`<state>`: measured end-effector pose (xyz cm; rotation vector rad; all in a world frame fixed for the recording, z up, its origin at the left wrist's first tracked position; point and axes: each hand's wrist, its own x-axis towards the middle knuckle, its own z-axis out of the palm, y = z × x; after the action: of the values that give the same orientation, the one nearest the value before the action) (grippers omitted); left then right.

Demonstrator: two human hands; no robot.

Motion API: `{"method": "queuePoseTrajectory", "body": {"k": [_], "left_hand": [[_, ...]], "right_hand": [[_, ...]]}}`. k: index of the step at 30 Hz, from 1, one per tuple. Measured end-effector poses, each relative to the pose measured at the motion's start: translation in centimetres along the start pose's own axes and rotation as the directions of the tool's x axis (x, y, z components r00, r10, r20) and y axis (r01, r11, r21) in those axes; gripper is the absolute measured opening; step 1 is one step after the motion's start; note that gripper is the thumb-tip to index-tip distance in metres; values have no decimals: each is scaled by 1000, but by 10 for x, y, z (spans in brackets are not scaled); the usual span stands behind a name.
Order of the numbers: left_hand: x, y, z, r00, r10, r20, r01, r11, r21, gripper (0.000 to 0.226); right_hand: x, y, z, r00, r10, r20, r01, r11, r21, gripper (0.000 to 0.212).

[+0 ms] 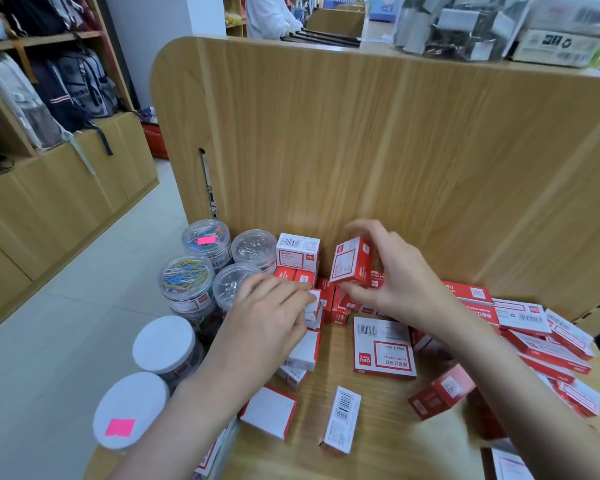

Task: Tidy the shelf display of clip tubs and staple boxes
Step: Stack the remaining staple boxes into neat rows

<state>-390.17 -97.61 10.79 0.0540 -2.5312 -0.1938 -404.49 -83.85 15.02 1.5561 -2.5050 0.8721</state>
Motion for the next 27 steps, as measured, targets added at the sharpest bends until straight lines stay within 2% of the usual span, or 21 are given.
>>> {"method": "queuePoseTrajectory", "body": {"k": [8,13,18,21,27], "left_hand": [[0,-1,1,1000,-10,15,11,1000,-5,26],[-1,-1,2,1000,-8,6,8,1000,-9,25],[-1,-1,2,1000,0,-4,0,1000,-11,24],[-1,-1,2,1000,-2,-15,2,1000,-19,24],[-1,-1,3,1000,-5,-21,4,1000,-27,25]], "right_hand": [[4,5,26,996,-35,86,44,994,-101,50],[-3,7,16,997,-75,18,77,986,-146,37],[-11,13,17,988,-48,148,88,957,-275,40],[-9,16,27,989,-93,115,122,952,-281,38],[-5,16,33,994,-105,23,108,978,-180,31]]}}
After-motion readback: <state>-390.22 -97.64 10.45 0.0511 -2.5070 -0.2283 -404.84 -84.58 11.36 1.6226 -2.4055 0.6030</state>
